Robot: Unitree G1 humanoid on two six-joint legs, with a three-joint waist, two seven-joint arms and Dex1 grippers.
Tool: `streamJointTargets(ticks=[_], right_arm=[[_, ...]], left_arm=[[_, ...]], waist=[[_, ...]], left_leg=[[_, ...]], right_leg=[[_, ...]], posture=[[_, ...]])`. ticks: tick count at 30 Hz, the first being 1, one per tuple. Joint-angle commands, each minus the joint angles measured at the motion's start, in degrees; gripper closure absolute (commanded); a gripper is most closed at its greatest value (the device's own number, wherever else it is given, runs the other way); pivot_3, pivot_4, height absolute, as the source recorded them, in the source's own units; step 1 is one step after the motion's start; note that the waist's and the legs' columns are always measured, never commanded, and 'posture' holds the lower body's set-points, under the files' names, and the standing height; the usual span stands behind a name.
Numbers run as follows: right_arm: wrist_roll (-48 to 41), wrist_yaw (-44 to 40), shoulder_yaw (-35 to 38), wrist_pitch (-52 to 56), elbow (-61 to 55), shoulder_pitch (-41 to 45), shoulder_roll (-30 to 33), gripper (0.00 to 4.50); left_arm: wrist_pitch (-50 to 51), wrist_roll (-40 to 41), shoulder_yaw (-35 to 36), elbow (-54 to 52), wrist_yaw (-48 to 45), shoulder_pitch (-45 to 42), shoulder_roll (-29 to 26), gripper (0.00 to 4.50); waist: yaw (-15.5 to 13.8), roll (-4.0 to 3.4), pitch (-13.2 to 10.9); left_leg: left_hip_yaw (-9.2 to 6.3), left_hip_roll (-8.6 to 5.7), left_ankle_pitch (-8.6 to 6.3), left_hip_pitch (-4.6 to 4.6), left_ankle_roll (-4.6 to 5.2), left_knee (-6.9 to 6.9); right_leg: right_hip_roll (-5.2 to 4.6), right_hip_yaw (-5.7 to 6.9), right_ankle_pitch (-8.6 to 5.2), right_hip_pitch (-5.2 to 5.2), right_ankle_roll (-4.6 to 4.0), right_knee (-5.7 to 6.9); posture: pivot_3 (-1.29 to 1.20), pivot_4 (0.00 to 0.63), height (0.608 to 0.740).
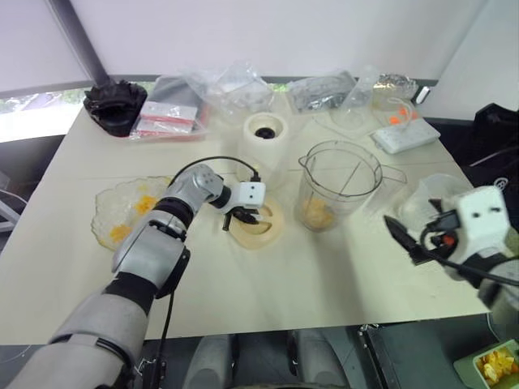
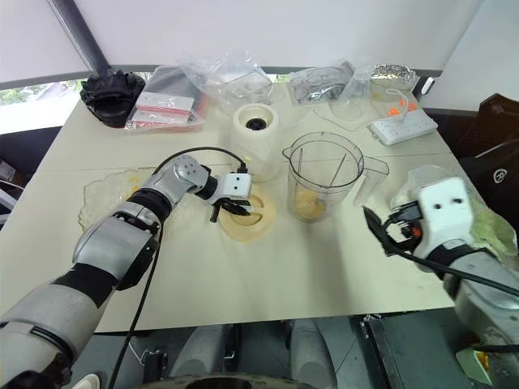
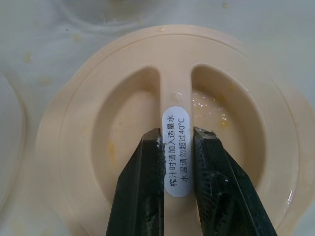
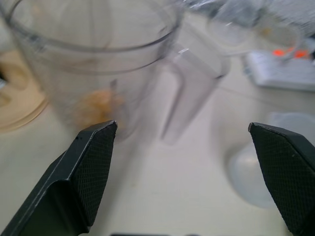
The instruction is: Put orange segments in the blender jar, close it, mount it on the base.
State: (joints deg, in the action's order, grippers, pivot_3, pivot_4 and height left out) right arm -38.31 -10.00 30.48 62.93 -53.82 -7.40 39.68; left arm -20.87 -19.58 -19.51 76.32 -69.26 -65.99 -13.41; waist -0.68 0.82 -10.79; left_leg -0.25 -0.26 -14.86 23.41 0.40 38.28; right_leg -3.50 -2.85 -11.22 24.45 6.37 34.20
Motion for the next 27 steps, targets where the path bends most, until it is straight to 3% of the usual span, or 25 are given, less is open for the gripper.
streamJointTargets(ticks=[1, 9, 25, 27], right_arm=[[4.0, 2.7, -6.3, -3.5, 1.2, 2.9, -2.2, 0.05], [13.8, 6.1, -14.9, -8.2, 9.8, 7.5, -4.5, 0.05], [24.4, 8.2, -20.4, -16.0, 27.1, 19.8, -12.2, 0.05], [24.6, 8.1, -20.6, -16.9, 28.7, 20.8, -13.9, 0.59]], left_arm=[[-1.5, 4.2, 4.0, -2.3, -2.4, -0.4, -1.4, 4.25], [-0.7, 12.9, 10.6, -11.7, -8.6, 2.6, -3.5, 4.25], [16.8, 23.3, 13.3, -49.3, -6.4, 12.4, -10.7, 4.25], [19.4, 25.0, 14.8, -51.1, -6.1, 11.2, -12.6, 4.25]], waist=[[0.1, 0.03, 0.0], [0.1, 0.02, 0.0], [1.1, -0.01, 0.0], [1.4, -0.01, 0.0]], left_leg=[[-0.01, 0.00, 0.00, 0.03, 0.00, 0.00], [0.00, 0.01, 0.00, 0.04, 0.00, -0.03], [-0.05, 0.03, 0.00, -0.01, 0.00, -0.04], [-0.07, 0.03, 0.00, -0.01, 0.00, -0.04]], right_leg=[[0.01, 0.01, 0.00, 0.04, 0.00, 0.00], [0.02, 0.01, 0.01, 0.10, 0.01, 0.04], [0.10, 0.01, 0.11, 0.10, 0.17, 0.15], [0.10, 0.01, 0.11, 0.10, 0.18, 0.17]], posture=[[0.00, 0.150, 0.740], [0.00, 0.150, 0.740], [0.00, 0.150, 0.740], [0.00, 0.150, 0.740]])
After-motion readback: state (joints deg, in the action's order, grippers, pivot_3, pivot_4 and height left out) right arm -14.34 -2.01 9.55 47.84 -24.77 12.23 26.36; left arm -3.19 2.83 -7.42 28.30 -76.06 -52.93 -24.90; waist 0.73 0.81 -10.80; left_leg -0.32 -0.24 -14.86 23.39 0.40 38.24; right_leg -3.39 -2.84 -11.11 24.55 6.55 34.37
